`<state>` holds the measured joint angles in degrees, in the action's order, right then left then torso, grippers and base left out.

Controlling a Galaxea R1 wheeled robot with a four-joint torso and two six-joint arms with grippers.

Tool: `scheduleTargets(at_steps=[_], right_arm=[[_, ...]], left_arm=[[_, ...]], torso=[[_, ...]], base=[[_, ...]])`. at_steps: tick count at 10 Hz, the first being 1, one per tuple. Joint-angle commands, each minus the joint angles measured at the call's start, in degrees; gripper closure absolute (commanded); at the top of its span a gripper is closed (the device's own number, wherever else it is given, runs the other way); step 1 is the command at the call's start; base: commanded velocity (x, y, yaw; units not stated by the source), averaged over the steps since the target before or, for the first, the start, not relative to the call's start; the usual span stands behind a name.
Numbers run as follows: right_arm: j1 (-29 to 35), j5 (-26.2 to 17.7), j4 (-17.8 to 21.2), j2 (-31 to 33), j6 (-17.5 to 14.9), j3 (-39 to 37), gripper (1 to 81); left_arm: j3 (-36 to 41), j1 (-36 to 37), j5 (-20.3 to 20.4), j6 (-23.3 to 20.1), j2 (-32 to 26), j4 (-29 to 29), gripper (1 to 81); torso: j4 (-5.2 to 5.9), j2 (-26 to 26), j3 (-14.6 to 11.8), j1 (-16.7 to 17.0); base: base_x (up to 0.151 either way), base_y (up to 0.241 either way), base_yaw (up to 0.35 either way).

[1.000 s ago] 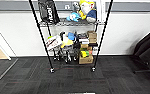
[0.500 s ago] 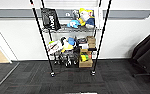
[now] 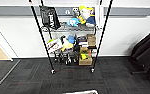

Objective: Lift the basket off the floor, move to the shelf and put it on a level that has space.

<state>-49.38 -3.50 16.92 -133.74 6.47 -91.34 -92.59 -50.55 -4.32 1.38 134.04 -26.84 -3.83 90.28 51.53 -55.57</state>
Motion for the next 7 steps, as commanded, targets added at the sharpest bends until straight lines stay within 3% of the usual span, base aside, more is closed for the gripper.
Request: scheduleTargets(at_steps=[1, 2, 7], right_arm=[[10.65, -1.6, 2.76, 2.05, 1.7, 0.47, 81.1], [11.1, -1.69, 3.29, 2.05, 1.7, 1.18, 81.1], [7.5, -1.08, 3.12, 3.71, 1.44, 1.88, 81.1]], left_arm=[[-0.68, 9.28, -2.71, 0.64, -4.2, -2.51, 81.1], [2.41, 10.07, -2.72, 0.64, -6.23, -2.78, 81.1], [9.08, 10.25, -2.98, 0.64, -11.24, -2.34, 81.1]], torso=[[0.0, -5.57, 0.0, 3.61], [0.0, -7.59, -4.05, 4.87], [0.0, -16.72, -10.96, 10.73]], base=[[0.0, 0.0, 0.0], [0.0, 0.0, 0.0], [0.0, 0.0, 0.0]])
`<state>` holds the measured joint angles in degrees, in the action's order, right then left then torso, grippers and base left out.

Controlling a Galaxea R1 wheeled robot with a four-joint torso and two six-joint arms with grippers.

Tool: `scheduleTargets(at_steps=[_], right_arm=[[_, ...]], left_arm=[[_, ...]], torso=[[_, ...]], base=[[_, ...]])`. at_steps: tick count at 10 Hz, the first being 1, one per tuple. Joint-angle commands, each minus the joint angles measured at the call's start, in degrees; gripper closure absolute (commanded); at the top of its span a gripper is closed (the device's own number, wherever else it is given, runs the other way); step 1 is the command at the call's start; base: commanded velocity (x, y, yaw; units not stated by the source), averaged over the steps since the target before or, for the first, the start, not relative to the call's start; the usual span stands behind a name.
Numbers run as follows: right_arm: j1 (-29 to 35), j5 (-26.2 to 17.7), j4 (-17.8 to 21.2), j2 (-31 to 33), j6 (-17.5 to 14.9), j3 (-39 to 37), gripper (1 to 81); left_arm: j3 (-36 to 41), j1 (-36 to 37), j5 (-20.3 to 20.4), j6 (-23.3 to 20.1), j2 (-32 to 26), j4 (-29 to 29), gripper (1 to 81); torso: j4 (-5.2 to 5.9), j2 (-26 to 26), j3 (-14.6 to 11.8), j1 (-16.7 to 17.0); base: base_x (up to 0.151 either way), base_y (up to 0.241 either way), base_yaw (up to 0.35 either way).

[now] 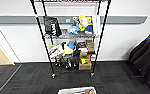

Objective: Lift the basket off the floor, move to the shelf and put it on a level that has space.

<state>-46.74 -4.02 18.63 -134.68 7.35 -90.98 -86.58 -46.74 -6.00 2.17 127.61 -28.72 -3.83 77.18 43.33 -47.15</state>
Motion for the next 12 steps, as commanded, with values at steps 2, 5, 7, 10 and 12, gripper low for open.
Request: scheduleTargets(at_steps=[2, 5, 7, 10, 12], right_arm=[[4.23, -0.46, 1.32, 6.5, 0.56, 2.92, 81.1], [3.27, 0.68, 1.32, 9.13, 0.56, 5.73, 81.1], [2.91, 1.03, 1.32, 11.15, 0.56, 7.66, 81.1], [2.92, 3.32, 1.32, 14.59, 0.65, 12.59, 81.1], [3.09, 3.41, 1.32, 14.33, 0.65, 14.07, 81.1]], left_arm=[[4.49, 5.91, -1.21, -0.15, -5.69, -0.46, 81.1], [5.8, 5.29, -1.21, -0.24, -5.96, -0.37, 81.1], [7.55, 5.12, -1.21, -0.32, -6.57, -0.28, 81.1], [12.83, 5.21, -0.33, -0.32, -9.91, -0.28, 81.1], [15.02, 5.29, -0.33, -0.41, -10.09, -0.28, 81.1]], torso=[[0.0, -7.52, -4.97, 4.92], [0.0, -13.14, -3.23, 8.65], [0.0, -17.27, -3.28, 11.34], [0.0, -23.3, -3.28, 15.25], [0.0, -27.5, -3.28, 18.01]], base=[[0.0, 0.0, 0.0], [0.0, 0.0, 0.0], [0.0, 0.0, 0.0], [0.0, 0.0, 0.0], [0.0, 0.0, 0.0]])
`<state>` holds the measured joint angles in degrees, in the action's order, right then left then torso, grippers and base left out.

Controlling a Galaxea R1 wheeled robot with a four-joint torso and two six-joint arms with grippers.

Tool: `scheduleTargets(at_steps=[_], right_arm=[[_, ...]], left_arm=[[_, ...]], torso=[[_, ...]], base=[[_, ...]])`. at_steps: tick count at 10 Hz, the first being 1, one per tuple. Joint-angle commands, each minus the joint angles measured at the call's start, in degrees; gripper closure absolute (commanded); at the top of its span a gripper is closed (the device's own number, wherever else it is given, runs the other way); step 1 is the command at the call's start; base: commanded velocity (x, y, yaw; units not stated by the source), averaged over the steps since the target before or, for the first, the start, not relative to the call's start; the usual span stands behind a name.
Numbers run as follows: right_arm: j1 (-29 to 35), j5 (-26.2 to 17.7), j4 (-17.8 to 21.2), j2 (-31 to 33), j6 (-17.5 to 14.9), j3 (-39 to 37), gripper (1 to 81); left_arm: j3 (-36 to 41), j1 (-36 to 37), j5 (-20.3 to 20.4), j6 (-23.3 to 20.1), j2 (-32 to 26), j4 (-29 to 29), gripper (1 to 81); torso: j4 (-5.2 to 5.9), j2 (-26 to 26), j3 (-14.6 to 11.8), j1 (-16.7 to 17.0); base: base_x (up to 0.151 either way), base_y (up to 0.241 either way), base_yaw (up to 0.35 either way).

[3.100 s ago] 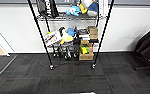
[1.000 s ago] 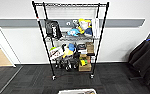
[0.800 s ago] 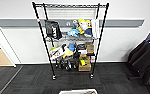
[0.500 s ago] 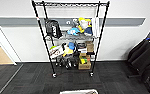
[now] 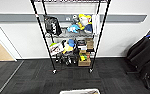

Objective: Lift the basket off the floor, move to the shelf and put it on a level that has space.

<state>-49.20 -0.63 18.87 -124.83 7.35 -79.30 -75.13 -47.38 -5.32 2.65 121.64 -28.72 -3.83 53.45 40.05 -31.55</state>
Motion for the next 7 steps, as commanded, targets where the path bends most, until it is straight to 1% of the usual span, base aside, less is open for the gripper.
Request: scheduleTargets(at_steps=[1, 3, 5, 7], right_arm=[[5.91, 0.63, 1.08, 3.78, 0.65, 3.8, 81.1], [6.26, 1.16, 0.99, 0.79, 0.65, 4.78, 81.1], [6.34, 1.25, 0.99, -0.89, 0.73, 4.87, 81.1], [6.43, 1.6, 0.99, -1.5, 0.65, 5.04, 81.1]], left_arm=[[4.64, 6.2, -0.93, -0.89, -3.5, -0.28, 81.1], [6.66, 7.43, -0.93, -0.8, -1.48, -0.28, 81.1], [7.19, 8.31, -1.01, -0.71, 0.37, -0.37, 81.1], [7.19, 8.58, -1.1, -0.71, 1.33, -0.46, 81.1]], torso=[[0.0, -5.64, 0.0, 3.65], [0.0, -9.2, 0.0, 5.94], [0.0, -13.2, 0.0, 8.52], [0.0, -17.09, -4.36, 11.04]], base=[[0.0, 0.0, 0.0], [0.0, 0.0, 0.0], [0.0, 0.0, 0.0], [0.0, 0.0, 0.0]])
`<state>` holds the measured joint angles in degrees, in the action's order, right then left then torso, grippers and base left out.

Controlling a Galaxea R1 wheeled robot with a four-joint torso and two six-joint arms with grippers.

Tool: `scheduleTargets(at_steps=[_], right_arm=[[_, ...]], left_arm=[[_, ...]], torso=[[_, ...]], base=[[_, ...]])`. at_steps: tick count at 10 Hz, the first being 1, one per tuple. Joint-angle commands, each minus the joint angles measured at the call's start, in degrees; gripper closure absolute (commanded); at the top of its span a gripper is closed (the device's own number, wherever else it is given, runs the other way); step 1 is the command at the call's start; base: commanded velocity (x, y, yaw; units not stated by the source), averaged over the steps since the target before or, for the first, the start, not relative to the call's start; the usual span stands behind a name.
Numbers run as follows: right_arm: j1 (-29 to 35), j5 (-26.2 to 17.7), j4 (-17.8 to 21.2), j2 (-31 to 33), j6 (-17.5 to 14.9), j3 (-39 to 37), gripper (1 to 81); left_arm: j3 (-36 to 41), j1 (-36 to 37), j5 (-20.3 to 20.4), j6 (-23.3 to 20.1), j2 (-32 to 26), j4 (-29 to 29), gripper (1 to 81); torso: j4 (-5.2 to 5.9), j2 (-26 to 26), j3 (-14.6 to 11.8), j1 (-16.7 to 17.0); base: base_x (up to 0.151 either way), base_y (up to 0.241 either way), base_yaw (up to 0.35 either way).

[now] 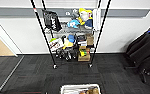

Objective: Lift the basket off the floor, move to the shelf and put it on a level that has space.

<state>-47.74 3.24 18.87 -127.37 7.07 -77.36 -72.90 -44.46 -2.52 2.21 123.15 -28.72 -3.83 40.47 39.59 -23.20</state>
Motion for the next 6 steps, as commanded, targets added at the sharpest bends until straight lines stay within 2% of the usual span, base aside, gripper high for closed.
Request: scheduleTargets(at_steps=[1, 6], right_arm=[[4.97, -2.28, 0.99, 1.21, 0.93, 3.02, 81.1], [4.79, -2.36, 0.82, 1.04, 0.93, 3.02, 81.1]], left_arm=[[5.05, 5.65, -3.89, -0.27, -0.44, -0.38, 81.1], [4.96, 4.86, -4.24, -0.54, -2.11, -0.37, 81.1]], torso=[[0.0, -5.47, -4.61, 3.52], [0.0, -14.71, -11.15, 9.57]], base=[[0.0, 0.0, 0.0], [0.0, 0.0, 0.0]])
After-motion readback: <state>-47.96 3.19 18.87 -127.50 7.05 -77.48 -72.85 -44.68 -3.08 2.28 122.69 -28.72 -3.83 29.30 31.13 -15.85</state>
